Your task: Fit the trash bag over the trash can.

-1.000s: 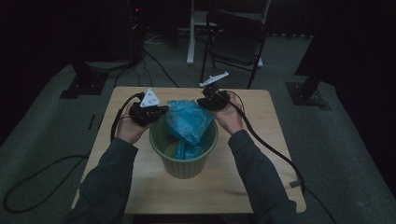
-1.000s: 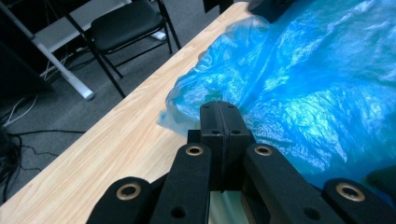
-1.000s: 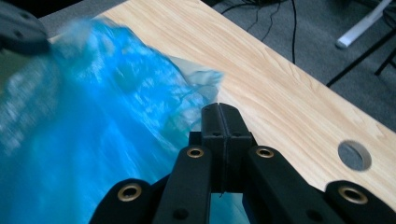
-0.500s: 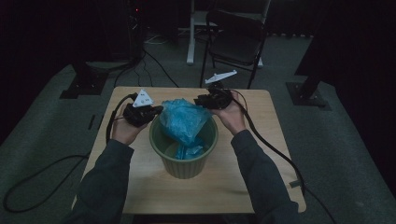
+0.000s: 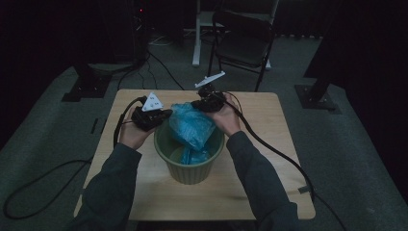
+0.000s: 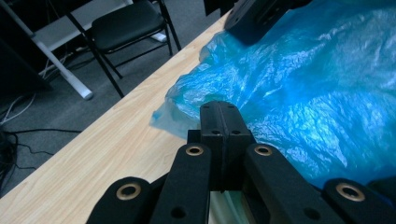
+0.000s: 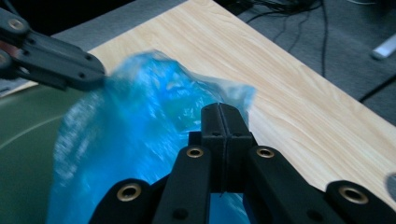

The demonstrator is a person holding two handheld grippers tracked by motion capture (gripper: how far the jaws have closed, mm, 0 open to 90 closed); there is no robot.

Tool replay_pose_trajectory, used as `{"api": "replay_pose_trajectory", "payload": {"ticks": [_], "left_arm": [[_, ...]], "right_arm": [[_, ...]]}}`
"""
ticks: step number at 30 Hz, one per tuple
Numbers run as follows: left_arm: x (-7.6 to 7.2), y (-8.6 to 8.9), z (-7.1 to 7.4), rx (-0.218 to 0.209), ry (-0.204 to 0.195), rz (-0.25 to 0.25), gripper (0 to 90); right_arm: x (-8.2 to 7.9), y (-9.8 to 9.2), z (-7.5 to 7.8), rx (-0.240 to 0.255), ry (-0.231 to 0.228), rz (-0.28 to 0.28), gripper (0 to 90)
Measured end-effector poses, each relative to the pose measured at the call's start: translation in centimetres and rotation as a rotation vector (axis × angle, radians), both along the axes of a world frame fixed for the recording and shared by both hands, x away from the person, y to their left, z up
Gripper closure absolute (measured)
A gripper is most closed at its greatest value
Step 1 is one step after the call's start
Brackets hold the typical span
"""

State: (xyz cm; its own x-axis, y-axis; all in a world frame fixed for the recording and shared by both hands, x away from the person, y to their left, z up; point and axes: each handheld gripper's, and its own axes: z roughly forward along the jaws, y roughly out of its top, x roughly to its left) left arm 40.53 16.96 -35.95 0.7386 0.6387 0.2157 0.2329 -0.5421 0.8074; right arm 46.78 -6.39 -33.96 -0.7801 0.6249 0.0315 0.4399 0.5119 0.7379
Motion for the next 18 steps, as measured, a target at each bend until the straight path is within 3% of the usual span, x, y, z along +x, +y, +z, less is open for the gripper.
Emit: {"api": "replay_pose_trajectory", "payload": {"ticks": [6, 7, 8, 13, 15, 18], "left_arm": [[-0.1, 1.0, 0.1, -0.014, 0.002, 0.017, 90.0], [-0.3, 1.8, -0.2, -0.017, 0.006, 0.032, 90.0], [-0.4, 2.1, -0.3, -0.021, 0.011, 0.035, 90.0], [-0.4, 3.1, -1.1, -0.044, 0.035, 0.041, 90.0], [-0.6, 3.2, -1.4, -0.027, 0.032, 0.056, 90.0], [-0.7, 3.8, -1.8, -0.038, 0.048, 0.058, 90.0]], "right_arm": [[-0.2, -1.4, 0.5, -0.014, -0.001, -0.041, 90.0], [-0.2, -1.4, 0.5, -0.014, -0.001, -0.041, 90.0], [-0.2, -2.9, 0.3, -0.016, 0.015, -0.070, 90.0], [-0.4, -4.9, -0.6, -0.025, 0.049, -0.087, 90.0], [-0.6, -5.5, -0.8, -0.024, 0.054, -0.090, 90.0], [-1.0, -6.6, -1.1, -0.037, 0.057, -0.097, 90.0]]}}
